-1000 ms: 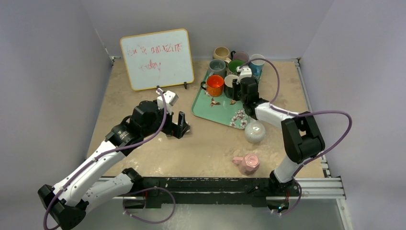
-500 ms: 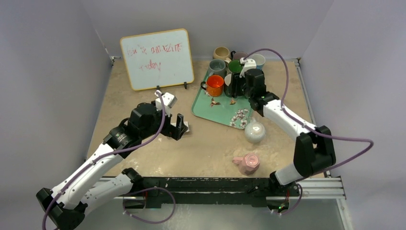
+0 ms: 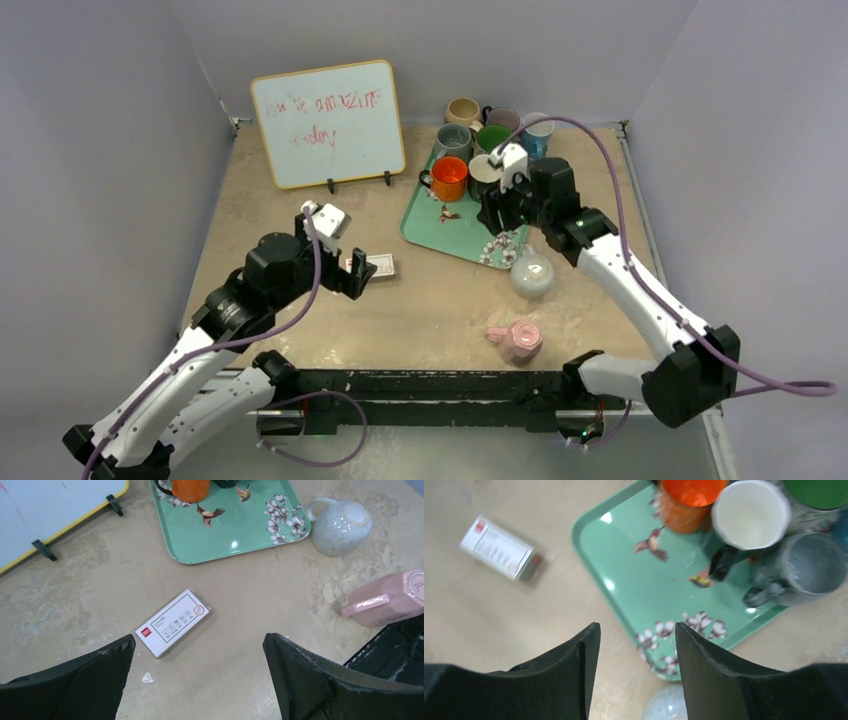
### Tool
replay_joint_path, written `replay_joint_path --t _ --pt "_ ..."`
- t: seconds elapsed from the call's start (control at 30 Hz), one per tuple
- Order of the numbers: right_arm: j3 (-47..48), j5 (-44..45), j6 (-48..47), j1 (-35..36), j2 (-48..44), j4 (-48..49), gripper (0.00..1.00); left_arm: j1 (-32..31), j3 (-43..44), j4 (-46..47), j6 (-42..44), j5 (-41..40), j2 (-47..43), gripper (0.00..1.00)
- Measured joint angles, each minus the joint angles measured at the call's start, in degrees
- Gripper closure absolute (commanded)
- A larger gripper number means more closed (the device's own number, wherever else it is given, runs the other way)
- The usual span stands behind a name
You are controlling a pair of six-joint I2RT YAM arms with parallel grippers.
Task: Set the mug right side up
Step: Place the cup on the tray, then turn over the cup at the center of the board.
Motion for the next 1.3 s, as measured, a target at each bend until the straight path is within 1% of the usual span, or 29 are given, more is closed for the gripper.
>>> replay_joint_path --t 0.03,0.07,0.1,0.23,0.43,0.57,0.7,0.77,1.0,1.13,1.3 --pt "-2.01 -0.48 -2.67 1.05 -2.32 -1.31 0.40 0.00 -0.61 0.07 0.72 -0.48 -1.31 0.01" --pt "-2.45 -0.74 -3.39 2.29 -2.91 -1.81 0.40 0.00 -1.11 0.13 1.22 -0.87 -2.03 0.01" --pt "-3.82 -0.57 -6.49 5.53 -4.37 -3.32 0.40 0.00 -1.88 0.17 1.86 -1.38 -3.37 0.01" --pt "-3.85 -2.45 -12.83 12.87 -3.32 -8.74 0.42 0.00 -2.25 0.20 2.97 -3.52 -4.70 0.00" --pt "-3.67 -4.22 -18.49 14.51 0.35 -18.25 0.42 0.00 -3.02 0.37 3.85 -9.01 -7.30 0.00" --pt "-3.67 -2.64 -19.76 17.55 0.66 -23.63 0.42 0.00 -3.63 0.42 3.87 -11.32 -9.33 0.00" --pt "-3.67 -1.07 -20.22 20.39 2.47 -27.71 0.41 0.00 -3.91 0.57 3.87 -12.39 -9.14 0.00" --pt "-3.56 0.28 -20.09 22.21 4.02 -29.18 0.40 0.00 -3.98 0.57 3.85 -13.14 -8.74 0.00" --pt "0.81 6.95 -17.44 28.94 12.96 -34.73 0.42 0.00 -3.98 0.33 3.65 -18.21 -7.52 0.02" --pt "0.83 9.35 -17.27 30.18 15.08 -37.77 0.38 0.00 -3.98 -0.48 3.15 -22.82 -8.57 0.02" --pt "0.68 11.67 -17.31 30.18 15.12 -41.51 0.38 0.00 -3.98 -0.59 2.67 -26.82 -11.76 0.02"
